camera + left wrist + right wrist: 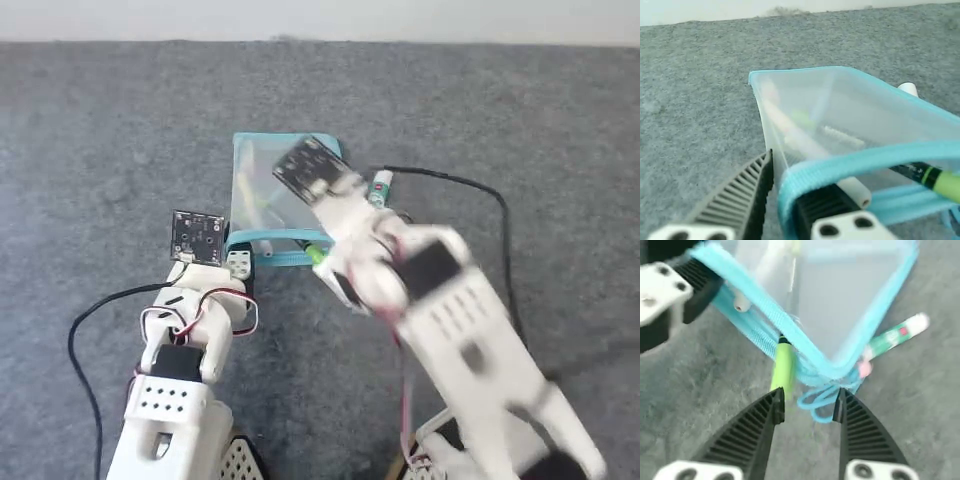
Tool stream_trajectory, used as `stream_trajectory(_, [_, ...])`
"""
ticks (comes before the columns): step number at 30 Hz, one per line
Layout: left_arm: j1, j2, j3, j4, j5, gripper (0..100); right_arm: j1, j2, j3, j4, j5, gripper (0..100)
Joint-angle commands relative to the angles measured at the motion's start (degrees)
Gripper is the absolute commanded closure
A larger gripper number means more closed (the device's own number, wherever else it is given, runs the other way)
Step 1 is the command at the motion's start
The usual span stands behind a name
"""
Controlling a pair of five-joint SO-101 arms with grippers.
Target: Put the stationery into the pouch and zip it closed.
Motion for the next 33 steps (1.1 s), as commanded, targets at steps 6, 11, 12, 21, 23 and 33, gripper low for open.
stream_trajectory(6, [0.79, -1.49, -1.10, -0.97, -0.62, 99, 3.30, -20.18, 11.87, -6.29, 0.88, 83.6])
stream_trajectory(11, [0.26, -1.49, -5.05, 2.20, -0.35, 99, 14.37, -14.90, 14.15, -11.21, -1.14, 83.6])
stream_trajectory(12, [0.26, -1.49, -6.11, 3.52, -0.35, 99, 16.57, -13.58, 14.77, -12.26, -2.55, 83.6])
stream_trajectory(21, [-2.37, -1.58, -10.42, 6.59, -0.09, 99, 25.45, -4.62, 31.82, -30.90, -6.51, 83.6])
stream_trajectory(23, [-8.53, -1.14, -13.32, 8.00, 1.58, 99, 25.10, -4.18, 32.00, -31.16, -6.51, 83.6])
stream_trajectory(33, [-6.42, -1.14, -11.12, 5.98, -1.93, 99, 23.25, -4.18, 32.35, -30.29, -6.24, 83.6])
